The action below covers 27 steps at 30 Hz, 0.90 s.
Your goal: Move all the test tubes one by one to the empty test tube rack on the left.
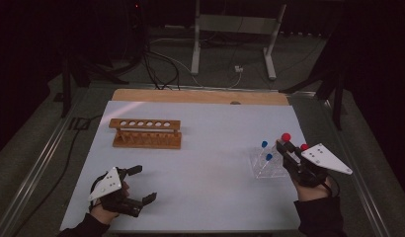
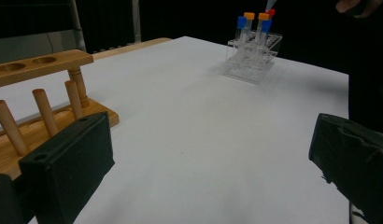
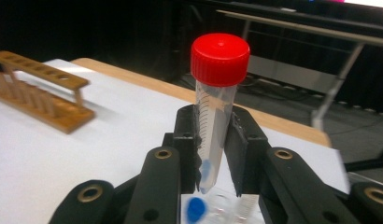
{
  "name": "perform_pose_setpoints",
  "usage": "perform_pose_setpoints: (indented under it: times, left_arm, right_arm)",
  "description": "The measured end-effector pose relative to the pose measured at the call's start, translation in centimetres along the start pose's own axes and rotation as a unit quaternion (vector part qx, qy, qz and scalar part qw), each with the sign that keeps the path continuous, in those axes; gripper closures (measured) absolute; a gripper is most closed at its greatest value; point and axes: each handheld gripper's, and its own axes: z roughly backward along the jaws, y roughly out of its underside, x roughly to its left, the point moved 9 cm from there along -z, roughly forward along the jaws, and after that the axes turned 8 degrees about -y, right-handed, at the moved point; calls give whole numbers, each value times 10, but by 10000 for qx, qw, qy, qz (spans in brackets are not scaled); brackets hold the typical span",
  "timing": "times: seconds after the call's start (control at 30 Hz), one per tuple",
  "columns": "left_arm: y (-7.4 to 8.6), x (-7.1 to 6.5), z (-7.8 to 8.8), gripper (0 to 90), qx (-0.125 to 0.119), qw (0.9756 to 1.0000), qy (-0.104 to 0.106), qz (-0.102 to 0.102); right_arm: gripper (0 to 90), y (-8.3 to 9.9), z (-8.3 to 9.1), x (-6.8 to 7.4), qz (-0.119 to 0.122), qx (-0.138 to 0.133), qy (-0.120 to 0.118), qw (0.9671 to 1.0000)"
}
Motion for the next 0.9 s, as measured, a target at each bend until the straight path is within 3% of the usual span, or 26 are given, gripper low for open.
perform_pose_setpoints:
  times: [0.5, 0.9]
  left_arm:
    - [1, -1, 0, 7, 39, 10000, 2, -62]
    - [0, -4, -3, 7, 178, 9998, 106, -29]
  right_arm:
    - [746, 11, -24, 44, 139, 196, -623, 9978]
    - [746, 25, -43, 76, 155, 406, -1118, 9928]
